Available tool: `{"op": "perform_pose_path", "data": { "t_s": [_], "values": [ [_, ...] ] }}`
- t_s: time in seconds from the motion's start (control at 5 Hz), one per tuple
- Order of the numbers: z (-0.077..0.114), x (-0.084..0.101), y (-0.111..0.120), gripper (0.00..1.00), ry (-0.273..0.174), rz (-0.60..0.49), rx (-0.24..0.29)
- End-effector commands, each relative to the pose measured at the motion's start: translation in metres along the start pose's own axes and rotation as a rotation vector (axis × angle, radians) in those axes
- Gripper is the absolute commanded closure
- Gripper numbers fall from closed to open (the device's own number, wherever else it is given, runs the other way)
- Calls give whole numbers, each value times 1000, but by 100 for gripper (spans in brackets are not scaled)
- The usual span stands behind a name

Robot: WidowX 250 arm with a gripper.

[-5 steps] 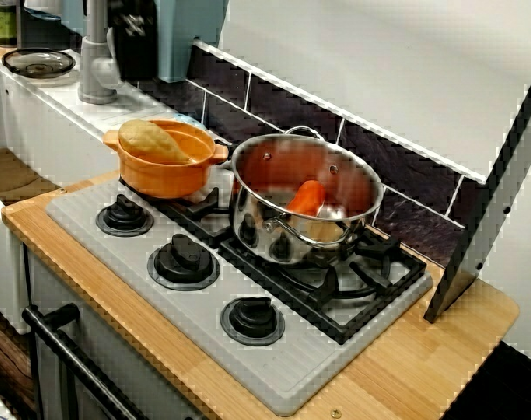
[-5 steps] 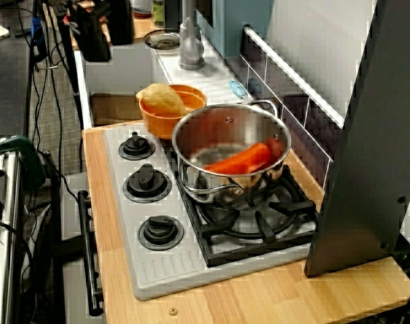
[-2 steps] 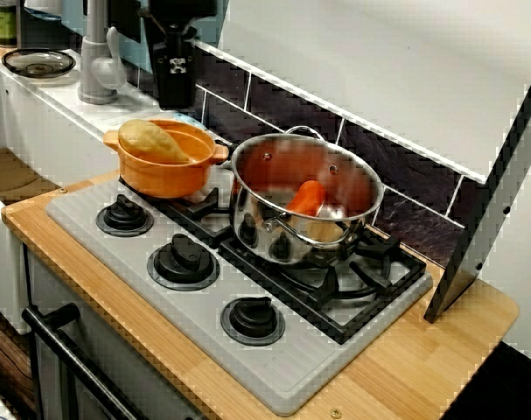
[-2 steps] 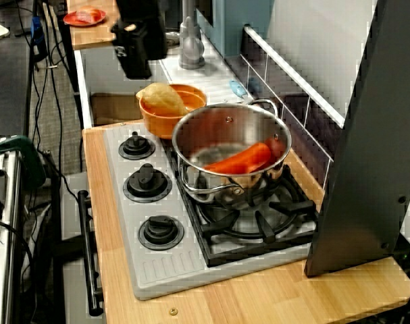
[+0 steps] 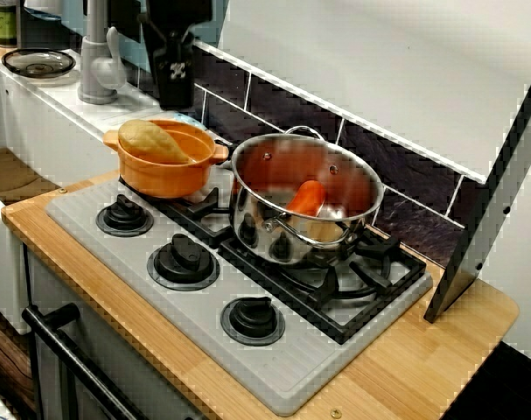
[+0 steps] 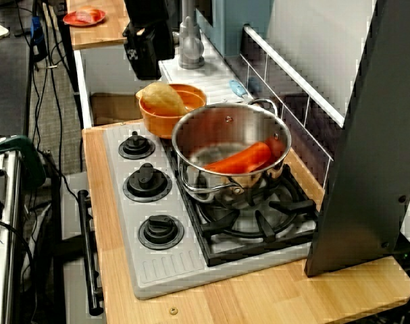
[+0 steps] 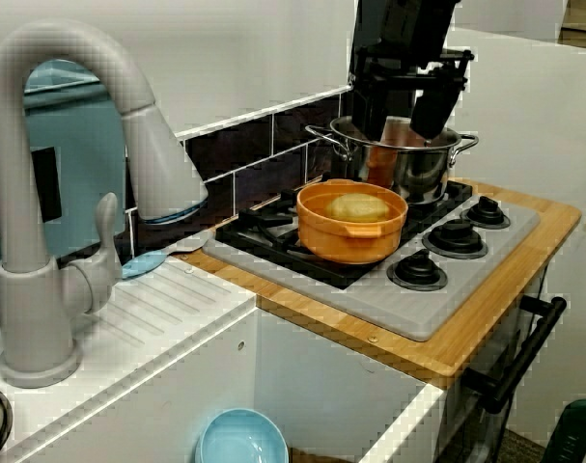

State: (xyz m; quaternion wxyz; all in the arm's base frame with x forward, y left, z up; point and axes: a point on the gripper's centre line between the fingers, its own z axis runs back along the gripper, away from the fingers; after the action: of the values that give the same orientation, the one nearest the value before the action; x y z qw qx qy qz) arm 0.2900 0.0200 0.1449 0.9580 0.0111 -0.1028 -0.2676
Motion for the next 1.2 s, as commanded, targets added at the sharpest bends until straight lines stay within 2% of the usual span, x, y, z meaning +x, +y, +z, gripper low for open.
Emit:
{"op": "perform_pose_path", "data": {
  "t_s": [0.0,0.2,0.4,1.0],
  "values": [
    [-2,-9,0,0,-2,8,16],
    [-1,-12,-6,0,-16,48,2],
    [-3,-11,-10,0,11,110,-25],
    [-5,5,-20,0,16,191,-43]
  ]
}}
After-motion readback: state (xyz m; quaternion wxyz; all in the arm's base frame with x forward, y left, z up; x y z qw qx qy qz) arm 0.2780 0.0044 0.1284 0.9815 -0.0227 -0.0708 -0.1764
